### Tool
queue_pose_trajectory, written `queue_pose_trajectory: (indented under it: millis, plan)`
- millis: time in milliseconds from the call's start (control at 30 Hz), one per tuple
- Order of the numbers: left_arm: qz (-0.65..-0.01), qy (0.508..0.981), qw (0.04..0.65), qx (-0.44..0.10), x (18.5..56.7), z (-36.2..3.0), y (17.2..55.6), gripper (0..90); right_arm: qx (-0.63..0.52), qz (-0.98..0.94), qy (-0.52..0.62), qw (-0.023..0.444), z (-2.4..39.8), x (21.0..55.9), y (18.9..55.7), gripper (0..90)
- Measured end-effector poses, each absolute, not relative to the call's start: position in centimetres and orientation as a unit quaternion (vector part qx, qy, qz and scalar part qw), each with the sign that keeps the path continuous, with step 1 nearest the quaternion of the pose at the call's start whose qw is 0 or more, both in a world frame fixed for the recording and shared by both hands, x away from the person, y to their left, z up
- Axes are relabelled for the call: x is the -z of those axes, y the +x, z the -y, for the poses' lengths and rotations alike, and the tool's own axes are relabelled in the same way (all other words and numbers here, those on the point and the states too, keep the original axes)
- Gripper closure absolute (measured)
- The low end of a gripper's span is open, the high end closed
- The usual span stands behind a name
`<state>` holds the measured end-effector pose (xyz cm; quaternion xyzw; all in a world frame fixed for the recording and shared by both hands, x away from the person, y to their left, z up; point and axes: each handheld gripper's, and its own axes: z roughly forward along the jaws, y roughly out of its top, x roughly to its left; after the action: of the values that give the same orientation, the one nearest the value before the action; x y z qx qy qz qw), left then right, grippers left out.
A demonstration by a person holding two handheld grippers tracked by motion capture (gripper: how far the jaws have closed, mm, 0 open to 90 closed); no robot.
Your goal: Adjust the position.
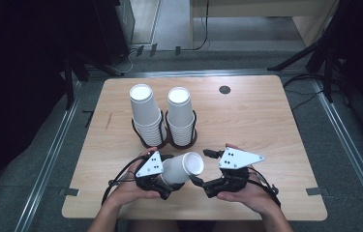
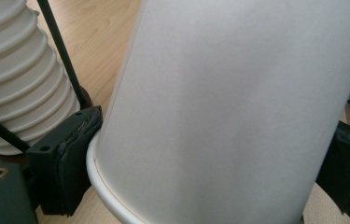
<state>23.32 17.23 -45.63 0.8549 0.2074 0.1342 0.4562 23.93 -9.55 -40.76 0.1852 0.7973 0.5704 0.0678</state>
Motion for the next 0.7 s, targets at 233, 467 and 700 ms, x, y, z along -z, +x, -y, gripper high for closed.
queue_pose_trajectory:
  millis: [233,467,700]
  plan:
    - [-0.2,0.86,0.45,-0.135,45.7,-16.8,23.1,5.6,-0.565,-0.803,0.179,0.057,9.0,41.0,23.9,14.9]
    - [-0.191,0.866,0.44,-0.14,45.7,-16.4,23.0,5.7,-0.561,-0.808,0.176,0.049,8.7,41.2,23.9,16.3]
    - [-0.183,0.872,0.43,-0.145,45.7,-16.0,22.7,5.7,-0.552,-0.814,0.172,0.043,8.3,41.5,23.8,17.8]
